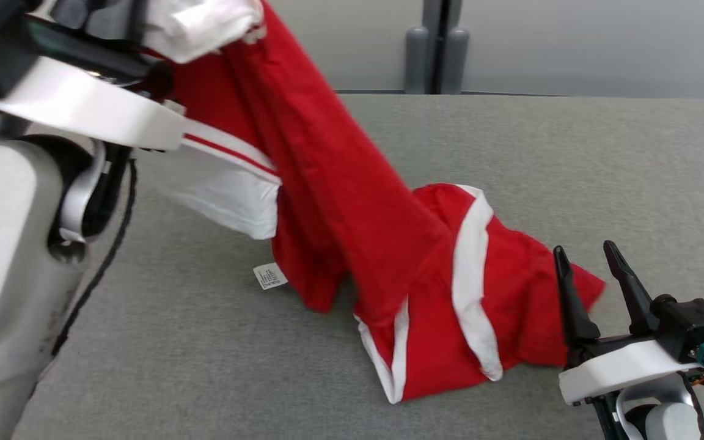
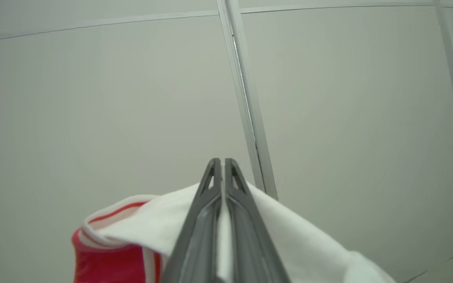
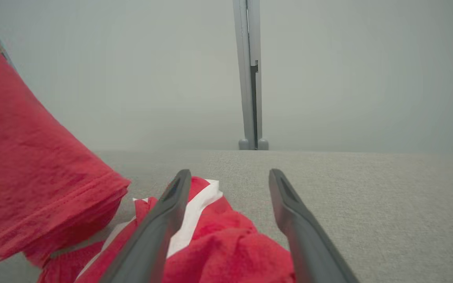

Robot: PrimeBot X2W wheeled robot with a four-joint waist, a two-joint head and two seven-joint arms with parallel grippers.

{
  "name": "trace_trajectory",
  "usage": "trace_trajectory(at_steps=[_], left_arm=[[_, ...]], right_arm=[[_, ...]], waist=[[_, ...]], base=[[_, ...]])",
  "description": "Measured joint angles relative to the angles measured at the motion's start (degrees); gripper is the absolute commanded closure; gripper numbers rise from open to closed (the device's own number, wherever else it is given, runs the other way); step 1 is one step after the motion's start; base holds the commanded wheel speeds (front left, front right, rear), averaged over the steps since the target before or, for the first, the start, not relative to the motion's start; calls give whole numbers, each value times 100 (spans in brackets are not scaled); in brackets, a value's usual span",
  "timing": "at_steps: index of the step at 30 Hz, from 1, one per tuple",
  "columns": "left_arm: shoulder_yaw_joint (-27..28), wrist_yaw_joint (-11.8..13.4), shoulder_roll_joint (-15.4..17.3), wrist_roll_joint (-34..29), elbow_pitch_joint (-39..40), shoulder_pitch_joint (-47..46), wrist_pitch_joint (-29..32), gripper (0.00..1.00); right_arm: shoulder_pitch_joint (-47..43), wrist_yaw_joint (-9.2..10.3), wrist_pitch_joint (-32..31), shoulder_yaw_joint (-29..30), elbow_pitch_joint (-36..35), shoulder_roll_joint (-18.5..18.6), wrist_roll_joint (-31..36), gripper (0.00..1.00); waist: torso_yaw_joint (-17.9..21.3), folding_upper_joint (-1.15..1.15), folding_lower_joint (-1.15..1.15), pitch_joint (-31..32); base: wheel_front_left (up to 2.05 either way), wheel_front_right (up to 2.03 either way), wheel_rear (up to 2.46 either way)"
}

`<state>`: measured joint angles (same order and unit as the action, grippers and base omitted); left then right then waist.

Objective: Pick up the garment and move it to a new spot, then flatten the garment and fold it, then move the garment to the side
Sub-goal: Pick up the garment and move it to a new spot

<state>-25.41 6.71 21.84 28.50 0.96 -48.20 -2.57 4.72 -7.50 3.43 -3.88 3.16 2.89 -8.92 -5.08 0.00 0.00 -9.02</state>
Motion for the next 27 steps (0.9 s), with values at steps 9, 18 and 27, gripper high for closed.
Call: trace_trajectory(at_steps=[9, 18, 27], left_arm=[[687, 90, 666, 296, -230, 54, 198, 100], [1202, -186, 743, 769, -1871, -163, -321, 100], [1469, -766, 287, 1349, -3967, -108, -996, 100]], right_arm=[[-30, 1, -212, 63, -222, 20, 75, 0], [122, 0, -460, -74, -460, 194, 99, 0], [349, 0, -730, -138, -767, 392, 123, 0]], waist=[[-1108, 0, 0, 58], [-1660, 0, 0, -349], [-1446, 0, 0, -911]], base=[[0, 0, 0], [0, 0, 0], [0, 0, 0]])
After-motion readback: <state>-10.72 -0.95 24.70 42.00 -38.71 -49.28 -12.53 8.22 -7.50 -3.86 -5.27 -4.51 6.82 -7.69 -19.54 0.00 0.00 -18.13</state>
